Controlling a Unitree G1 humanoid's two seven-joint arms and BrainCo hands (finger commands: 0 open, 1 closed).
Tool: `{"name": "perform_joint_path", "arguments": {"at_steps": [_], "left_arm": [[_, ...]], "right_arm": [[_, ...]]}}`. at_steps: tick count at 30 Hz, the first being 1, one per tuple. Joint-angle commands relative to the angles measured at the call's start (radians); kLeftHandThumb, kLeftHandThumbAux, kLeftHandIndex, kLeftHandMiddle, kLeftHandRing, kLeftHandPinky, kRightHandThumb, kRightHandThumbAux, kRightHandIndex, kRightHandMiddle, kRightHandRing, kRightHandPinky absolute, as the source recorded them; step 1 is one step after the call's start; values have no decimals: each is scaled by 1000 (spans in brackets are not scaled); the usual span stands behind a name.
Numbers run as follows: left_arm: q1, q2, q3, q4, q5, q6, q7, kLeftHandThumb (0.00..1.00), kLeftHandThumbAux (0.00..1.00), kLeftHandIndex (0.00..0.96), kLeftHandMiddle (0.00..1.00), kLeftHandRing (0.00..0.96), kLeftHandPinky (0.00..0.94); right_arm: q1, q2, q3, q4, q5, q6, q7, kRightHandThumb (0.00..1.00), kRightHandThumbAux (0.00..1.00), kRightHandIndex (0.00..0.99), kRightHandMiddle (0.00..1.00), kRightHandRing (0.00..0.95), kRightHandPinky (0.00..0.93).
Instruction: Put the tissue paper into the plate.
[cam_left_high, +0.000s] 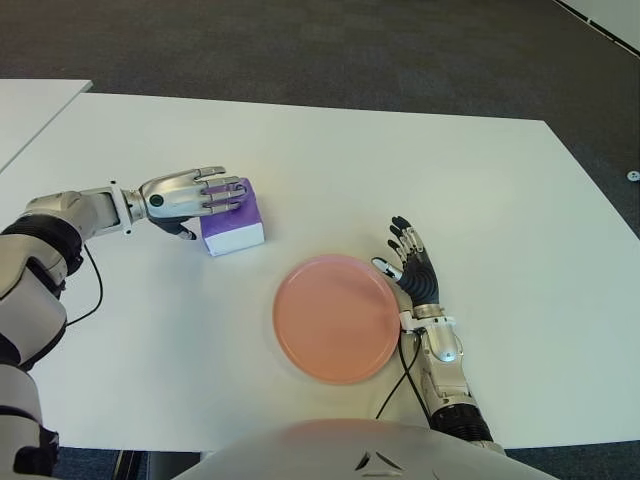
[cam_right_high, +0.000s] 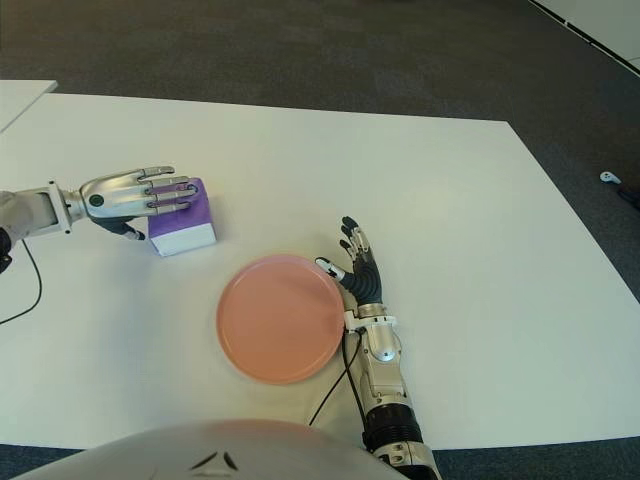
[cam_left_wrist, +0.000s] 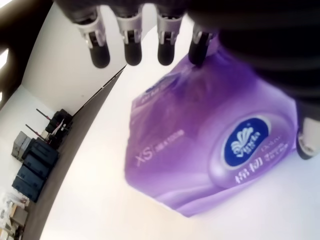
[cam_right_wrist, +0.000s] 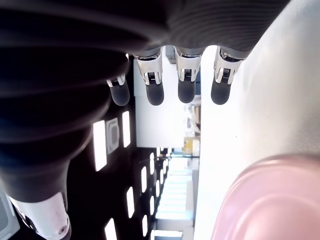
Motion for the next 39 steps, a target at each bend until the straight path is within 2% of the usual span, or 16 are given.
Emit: {"name": "perform_joint_path", "arguments": {"at_steps": [1,17,24,39], "left_arm": [[7,-30,-21,20,-10,-12,7,324,421,0,0,0,0],[40,-77,-46,47,-48,-7,13,306,370,0,0,0,0],[55,-102,-64,91,-62,2,18,338,345,0,0,0,0],[84,-148,-91,160,-125,-24,-53,417,318,0,0,0,0]], "right_arm": [[118,6,8,99,-11,103,-3,74,696,0,0,0,0],[146,6,15,65,-13,106,-4,74,696,0,0,0,0],[159,7,18,46,-14,111,-4,74,696,0,0,0,0],[184,3,22,6,-11,124,-1,74,696,0,0,0,0]]}}
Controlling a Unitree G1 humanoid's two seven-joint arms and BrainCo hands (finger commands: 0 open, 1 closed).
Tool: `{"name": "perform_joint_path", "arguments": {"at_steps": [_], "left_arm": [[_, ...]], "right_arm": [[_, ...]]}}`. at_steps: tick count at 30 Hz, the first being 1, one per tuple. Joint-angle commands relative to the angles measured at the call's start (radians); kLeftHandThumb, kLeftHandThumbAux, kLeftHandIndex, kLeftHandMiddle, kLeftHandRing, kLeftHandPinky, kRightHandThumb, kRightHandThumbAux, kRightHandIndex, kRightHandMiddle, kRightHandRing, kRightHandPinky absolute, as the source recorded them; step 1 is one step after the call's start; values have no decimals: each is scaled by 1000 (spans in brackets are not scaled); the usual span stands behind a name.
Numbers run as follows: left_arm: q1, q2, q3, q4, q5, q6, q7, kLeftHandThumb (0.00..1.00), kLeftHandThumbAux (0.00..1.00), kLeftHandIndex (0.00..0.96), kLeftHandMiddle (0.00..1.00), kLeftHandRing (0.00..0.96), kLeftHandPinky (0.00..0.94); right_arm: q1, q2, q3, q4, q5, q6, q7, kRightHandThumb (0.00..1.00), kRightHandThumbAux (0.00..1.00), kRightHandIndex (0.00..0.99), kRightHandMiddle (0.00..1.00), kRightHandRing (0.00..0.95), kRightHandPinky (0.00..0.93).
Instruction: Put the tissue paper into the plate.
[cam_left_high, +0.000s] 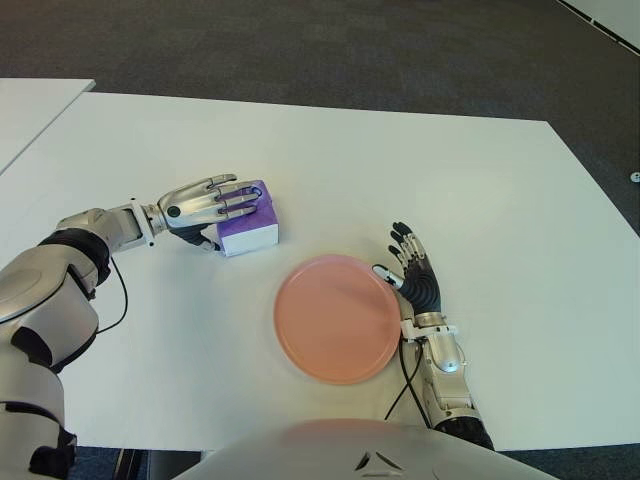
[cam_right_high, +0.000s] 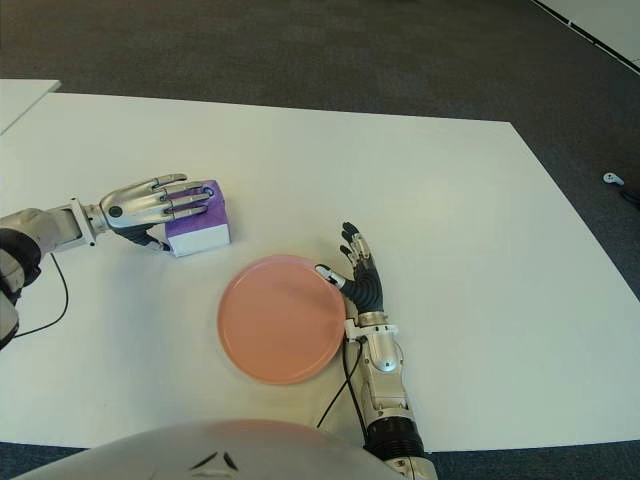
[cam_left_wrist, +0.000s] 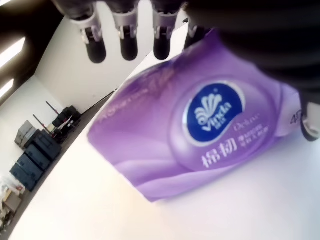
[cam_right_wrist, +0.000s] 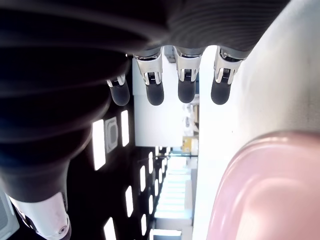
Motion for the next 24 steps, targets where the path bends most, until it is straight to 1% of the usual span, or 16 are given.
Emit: {"name": "perform_joint_path", "arguments": {"at_steps": [1,6,13,14,16,19,23,24], "left_arm": [[48,-29,-40,26,14,-23,-66,422,316,0,0,0,0],[51,-32,-49,33,1,-51,-82,440,315,0,0,0,0],[55,-31,-57,33,-16,-67,-101,460,311,0,0,0,0],[57,-32,-57,35,-22,-76,-113,461,311,0,0,0,0],[68,-36,-43,47,-56,-129,-164,477,314,0,0,0,4],[82,-37,-33,53,-94,-176,-211,491,321,0,0,0,11],[97,-37,-25,53,-132,-203,-262,522,325,0,0,0,21],[99,-37,-23,52,-141,-209,-276,543,323,0,0,0,27]], "right_arm": [[116,1,7,78,-6,112,1,74,696,0,0,0,0],[124,-1,8,65,-4,117,3,74,696,0,0,0,0],[134,-2,10,46,-4,126,4,74,696,0,0,0,0],[135,-2,10,44,-4,127,4,74,696,0,0,0,0],[138,-2,11,39,-4,129,4,74,696,0,0,0,0],[141,-2,12,34,-4,131,4,74,696,0,0,0,0],[145,-2,12,28,-4,133,4,74,696,0,0,0,0],[146,-2,13,26,-4,134,4,74,696,0,0,0,0]]}}
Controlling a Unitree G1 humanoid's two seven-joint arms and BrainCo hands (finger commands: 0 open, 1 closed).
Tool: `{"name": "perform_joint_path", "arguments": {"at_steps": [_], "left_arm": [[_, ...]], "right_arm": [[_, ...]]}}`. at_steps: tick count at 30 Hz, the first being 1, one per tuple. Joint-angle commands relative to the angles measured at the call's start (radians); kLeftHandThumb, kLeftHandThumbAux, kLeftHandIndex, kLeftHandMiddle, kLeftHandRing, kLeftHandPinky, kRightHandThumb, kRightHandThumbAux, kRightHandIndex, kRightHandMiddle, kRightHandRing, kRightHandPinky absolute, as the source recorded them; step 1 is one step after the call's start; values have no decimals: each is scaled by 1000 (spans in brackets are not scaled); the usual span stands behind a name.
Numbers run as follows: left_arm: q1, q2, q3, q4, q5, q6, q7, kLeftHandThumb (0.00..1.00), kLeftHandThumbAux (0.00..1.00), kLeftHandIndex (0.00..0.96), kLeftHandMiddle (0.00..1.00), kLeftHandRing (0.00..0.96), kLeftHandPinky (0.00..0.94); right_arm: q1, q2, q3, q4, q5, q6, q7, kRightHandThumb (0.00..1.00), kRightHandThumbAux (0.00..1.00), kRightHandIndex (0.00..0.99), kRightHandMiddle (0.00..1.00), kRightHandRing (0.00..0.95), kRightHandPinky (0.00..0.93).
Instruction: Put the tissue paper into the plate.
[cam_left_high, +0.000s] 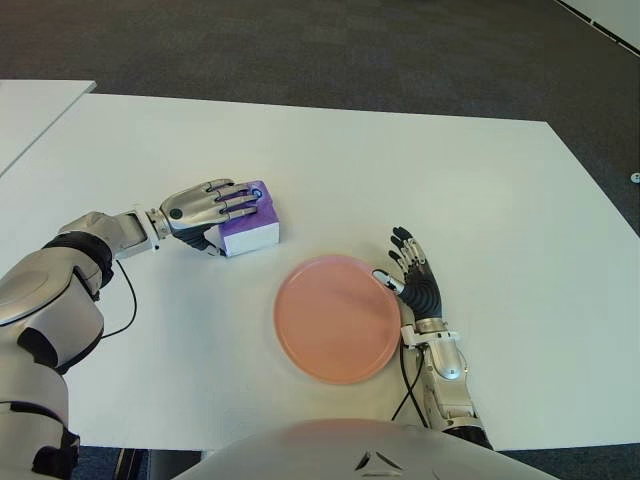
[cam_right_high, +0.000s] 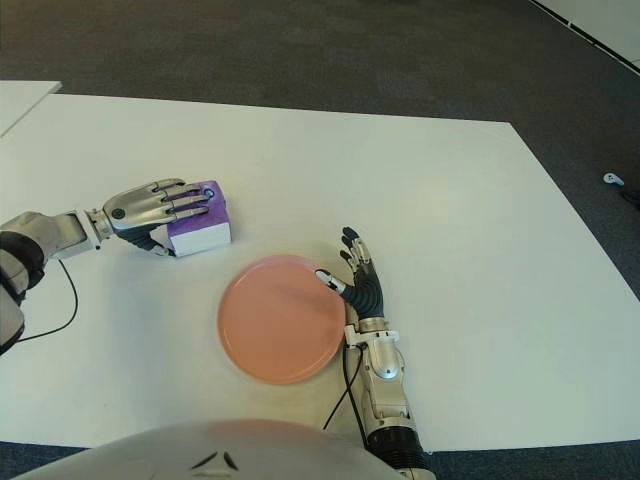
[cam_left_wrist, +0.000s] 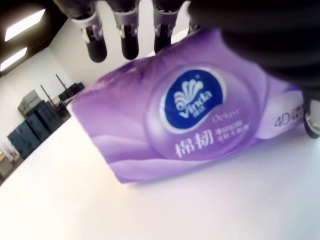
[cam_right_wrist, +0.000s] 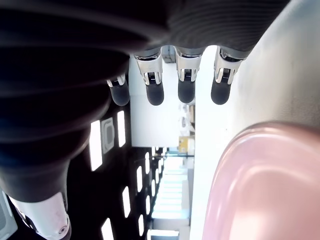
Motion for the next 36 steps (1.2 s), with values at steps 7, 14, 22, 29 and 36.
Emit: {"name": "perform_joint_path", "arguments": {"at_steps": [7,14,22,29,36], "left_arm": [[96,-19,-33,7,-16,-70,-199,614,317,0,0,0,43],[101,-6,-16,-3,-57,-101,-255,643,357,14,48,55,118],[120,-7,9,-17,-92,-78,-244,721,439,260,323,323,353],[149,-12,19,-34,-92,-29,-159,829,642,377,500,512,515],[176,-32,11,-34,-78,53,-132,849,660,402,561,644,658]], "right_arm": [[108,0,8,65,-5,111,2,74,696,0,0,0,0],[112,1,9,57,-6,115,1,74,696,0,0,0,0],[116,2,11,54,-7,115,0,74,696,0,0,0,0],[116,1,12,55,-7,115,-1,74,696,0,0,0,0],[119,-2,12,53,-4,114,0,74,696,0,0,0,0]]}}
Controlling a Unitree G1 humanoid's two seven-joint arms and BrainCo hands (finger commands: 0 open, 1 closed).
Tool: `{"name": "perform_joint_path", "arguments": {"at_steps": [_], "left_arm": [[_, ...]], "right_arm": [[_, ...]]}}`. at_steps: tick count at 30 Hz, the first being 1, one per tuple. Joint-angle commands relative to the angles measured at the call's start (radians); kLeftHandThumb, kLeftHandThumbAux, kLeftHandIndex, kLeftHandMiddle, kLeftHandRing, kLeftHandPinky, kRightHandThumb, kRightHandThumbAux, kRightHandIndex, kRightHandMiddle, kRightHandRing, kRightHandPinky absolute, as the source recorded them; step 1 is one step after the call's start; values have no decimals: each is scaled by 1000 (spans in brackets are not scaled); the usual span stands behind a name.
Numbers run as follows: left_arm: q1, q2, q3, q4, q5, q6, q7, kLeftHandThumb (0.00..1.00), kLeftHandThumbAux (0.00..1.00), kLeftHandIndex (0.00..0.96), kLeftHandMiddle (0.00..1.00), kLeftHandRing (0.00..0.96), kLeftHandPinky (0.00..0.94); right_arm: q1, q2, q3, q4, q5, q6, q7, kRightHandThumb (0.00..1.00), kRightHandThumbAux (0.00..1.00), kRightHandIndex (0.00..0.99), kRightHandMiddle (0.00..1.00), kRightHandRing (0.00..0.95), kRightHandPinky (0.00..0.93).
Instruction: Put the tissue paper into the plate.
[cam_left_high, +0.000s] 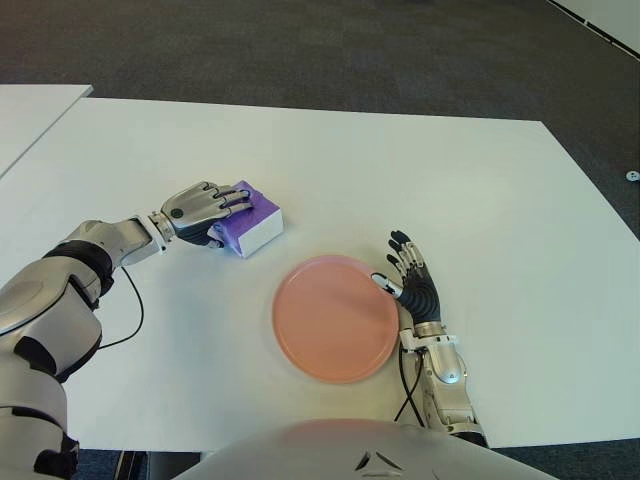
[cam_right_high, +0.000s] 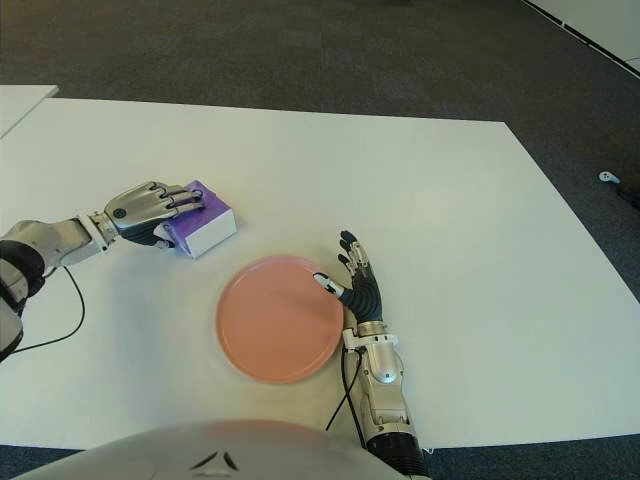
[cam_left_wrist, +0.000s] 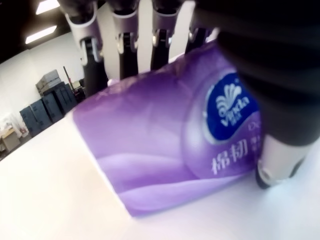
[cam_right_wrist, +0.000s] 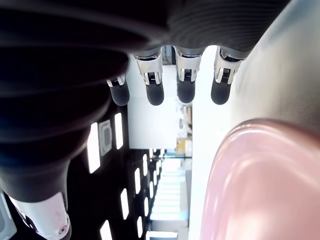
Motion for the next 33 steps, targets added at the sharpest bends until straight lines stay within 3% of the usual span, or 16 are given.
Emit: {"name": "perform_joint_path", "arguments": {"at_steps": [1,5,13,33], "left_arm": [[110,-46,-50,32,65,43,-56,850,661,405,562,659,676],[121,-61,-44,45,51,69,-82,851,661,411,557,696,693],[129,-76,-58,53,70,119,-35,851,662,410,547,733,742],[140,-101,-55,96,53,123,-19,850,665,407,548,764,770]], "right_arm": [[96,-4,0,78,-3,91,0,74,696,0,0,0,0],[96,-5,-1,75,-1,93,2,74,696,0,0,0,0],[95,-10,-4,74,4,95,5,74,696,0,0,0,0],[97,-18,-11,69,12,97,15,74,696,0,0,0,0]]}}
